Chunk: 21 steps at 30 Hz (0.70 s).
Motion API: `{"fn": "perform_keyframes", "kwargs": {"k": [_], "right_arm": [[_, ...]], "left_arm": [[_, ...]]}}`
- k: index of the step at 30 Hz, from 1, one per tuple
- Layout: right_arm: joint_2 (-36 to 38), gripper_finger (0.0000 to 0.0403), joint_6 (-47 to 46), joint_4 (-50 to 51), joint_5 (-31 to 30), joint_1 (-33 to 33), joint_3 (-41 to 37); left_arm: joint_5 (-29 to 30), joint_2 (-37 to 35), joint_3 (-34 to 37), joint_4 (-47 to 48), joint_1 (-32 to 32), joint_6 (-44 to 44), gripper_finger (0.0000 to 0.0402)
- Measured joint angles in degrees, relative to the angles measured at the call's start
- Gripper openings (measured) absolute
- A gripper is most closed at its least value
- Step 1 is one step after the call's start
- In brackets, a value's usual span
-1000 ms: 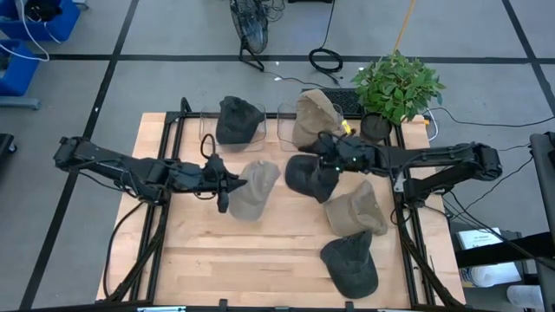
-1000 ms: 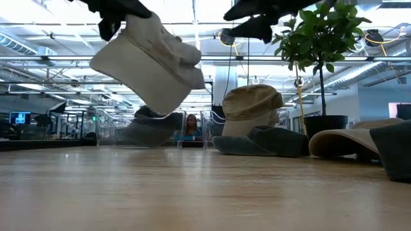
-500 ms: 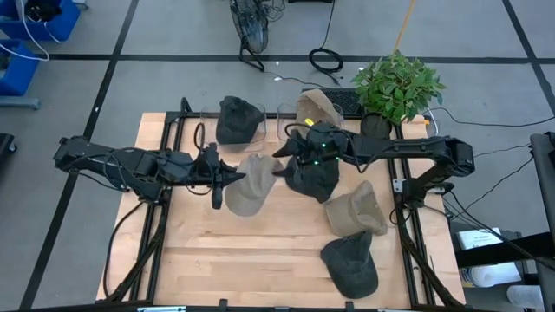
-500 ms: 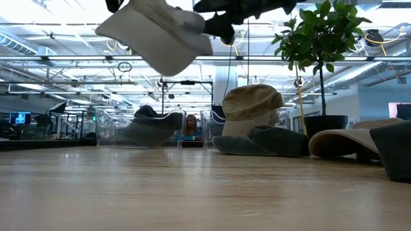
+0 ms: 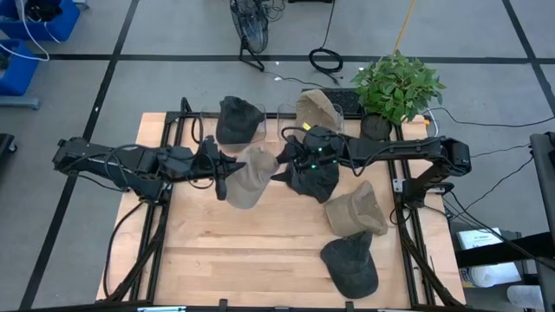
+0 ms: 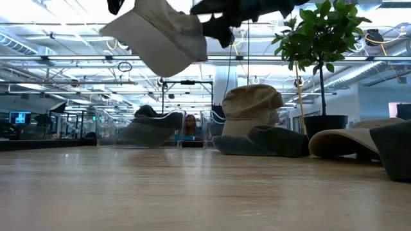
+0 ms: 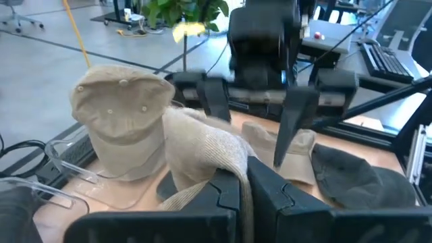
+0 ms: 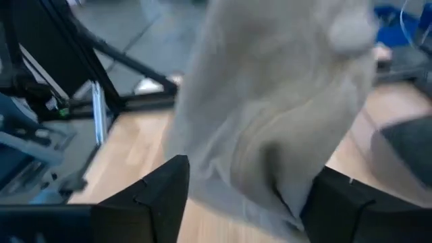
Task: Pick & Place hat
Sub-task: Put the brown cap into the right transparent bin
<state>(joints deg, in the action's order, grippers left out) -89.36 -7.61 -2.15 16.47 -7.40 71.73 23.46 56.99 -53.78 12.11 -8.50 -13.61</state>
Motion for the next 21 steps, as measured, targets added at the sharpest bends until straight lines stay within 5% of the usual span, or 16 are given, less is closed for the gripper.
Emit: {"fn": "perform_keyframes", "kwargs": {"k": [5,11,21], "right_arm": [[-1.6,0.0161,-0.2,-2.3,-0.2,0.0,0.0],[-3.4,0.0021,4.5,-3.0,-0.1,0.5,-0.1],[-0.1,0.0006,5.6,2.5,-8.1,0.3,0.0]], "left_arm": [[-0.6,1.2,0.0,-0.5,0.2,-0.4,0.0007],[-0.7,2.9,0.0,0.0,0.2,-4.1,0.0055],[-2.4,3.2,0.0,6.9,0.2,-6.3,0.0154]]}}
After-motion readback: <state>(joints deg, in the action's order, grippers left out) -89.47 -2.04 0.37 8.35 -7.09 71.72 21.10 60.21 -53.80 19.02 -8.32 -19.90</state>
